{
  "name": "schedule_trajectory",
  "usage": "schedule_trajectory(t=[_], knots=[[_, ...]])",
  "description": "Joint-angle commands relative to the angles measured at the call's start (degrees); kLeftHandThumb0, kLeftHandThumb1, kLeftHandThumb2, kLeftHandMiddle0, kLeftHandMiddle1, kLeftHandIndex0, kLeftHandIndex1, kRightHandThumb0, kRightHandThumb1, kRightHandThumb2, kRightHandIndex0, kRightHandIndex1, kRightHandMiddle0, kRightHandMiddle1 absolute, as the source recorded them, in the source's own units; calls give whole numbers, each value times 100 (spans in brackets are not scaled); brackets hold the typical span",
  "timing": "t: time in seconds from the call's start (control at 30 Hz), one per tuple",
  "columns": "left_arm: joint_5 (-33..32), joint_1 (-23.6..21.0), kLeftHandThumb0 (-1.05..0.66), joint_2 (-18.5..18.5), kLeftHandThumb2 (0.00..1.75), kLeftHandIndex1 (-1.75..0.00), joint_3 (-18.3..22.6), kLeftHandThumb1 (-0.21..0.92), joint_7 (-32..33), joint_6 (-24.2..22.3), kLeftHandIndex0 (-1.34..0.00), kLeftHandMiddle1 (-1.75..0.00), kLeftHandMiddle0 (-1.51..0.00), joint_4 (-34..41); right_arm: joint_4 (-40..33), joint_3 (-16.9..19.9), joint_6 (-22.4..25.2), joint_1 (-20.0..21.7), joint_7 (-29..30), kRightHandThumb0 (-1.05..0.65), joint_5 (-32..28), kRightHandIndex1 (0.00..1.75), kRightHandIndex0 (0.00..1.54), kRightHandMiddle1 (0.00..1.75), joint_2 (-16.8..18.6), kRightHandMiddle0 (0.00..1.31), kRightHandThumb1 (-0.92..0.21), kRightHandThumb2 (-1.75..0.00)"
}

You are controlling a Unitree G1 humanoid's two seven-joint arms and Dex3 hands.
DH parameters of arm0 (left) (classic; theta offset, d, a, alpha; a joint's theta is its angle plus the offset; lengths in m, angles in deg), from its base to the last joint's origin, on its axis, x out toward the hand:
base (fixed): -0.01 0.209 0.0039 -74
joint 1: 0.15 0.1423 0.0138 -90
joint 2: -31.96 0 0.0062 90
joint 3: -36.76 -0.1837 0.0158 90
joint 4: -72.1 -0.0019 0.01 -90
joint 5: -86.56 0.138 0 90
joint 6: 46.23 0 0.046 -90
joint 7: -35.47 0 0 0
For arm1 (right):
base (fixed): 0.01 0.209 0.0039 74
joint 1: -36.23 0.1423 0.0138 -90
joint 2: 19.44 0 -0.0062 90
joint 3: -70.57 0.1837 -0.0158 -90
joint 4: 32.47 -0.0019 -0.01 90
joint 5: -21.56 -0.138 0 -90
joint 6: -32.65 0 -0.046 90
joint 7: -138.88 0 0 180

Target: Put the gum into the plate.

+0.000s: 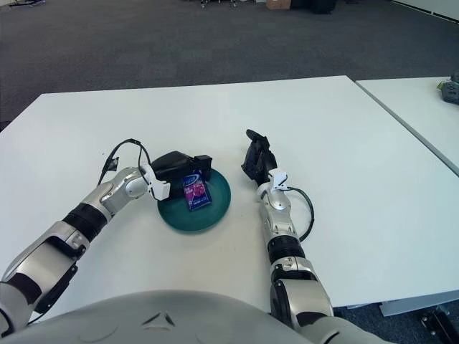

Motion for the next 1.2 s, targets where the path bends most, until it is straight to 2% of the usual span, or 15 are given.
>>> schedule_trajectory(t=[0.0,0.03,0.07,0.17,0.23,0.3,0.33,0.47,0.67,0.9,1.17], knots=[[47,-113,-1,-166,107,-162,-97,49,-225,124,-37,-174,-46,-86,480,-11,356,-426,20,-88,47,1,9,6,32,0,-92,-101],[63,-112,-26,-195,88,-160,-120,57,-271,151,-25,-160,-38,-87,487,-12,348,-422,23,-88,51,1,9,6,29,0,-92,-101],[82,-125,-42,-222,69,-158,-148,66,-333,175,-17,-149,-34,-90,499,-11,342,-416,27,-88,53,1,9,6,27,0,-92,-101],[115,-164,-65,-271,37,-154,-198,83,-454,218,-6,-125,-29,-95,523,-10,331,-403,38,-87,53,1,8,6,24,0,-92,-101],[166,-230,-75,-318,32,-146,-254,88,-560,253,-3,-111,-24,-112,563,2,327,-377,34,-87,41,1,8,7,17,0,-92,-101],[183,-277,-83,-338,31,-131,-283,90,-609,269,-1,-95,-20,-134,600,12,320,-354,23,-87,30,0,8,7,9,0,-92,-101],[177,-303,-84,-351,31,-129,-294,91,-665,263,-1,-93,-19,-134,618,13,316,-345,-4,-87,20,0,8,8,3,0,-92,-101],[143,-386,-94,-387,33,-89,-329,92,-882,240,0,-62,-14,-127,663,-2,284,-317,-43,-87,32,0,8,8,-20,0,-92,-100],[-9,-497,-103,-424,36,-50,-341,92,-1249,341,0,-36,-11,-127,677,-30,285,-263,25,-87,104,1,8,8,-61,0,-92,-101],[29,-592,-105,-523,39,-20,-349,92,-1568,341,0,-11,-6,-18,602,-72,210,-273,36,-86,186,0,9,6,-92,0,-92,-102],[3,-673,-105,-715,38,-2,-184,92,-1568,464,0,-1,0,119,616,-42,182,-252,-67,-86,129,2,12,5,-97,0,-92,-102]])
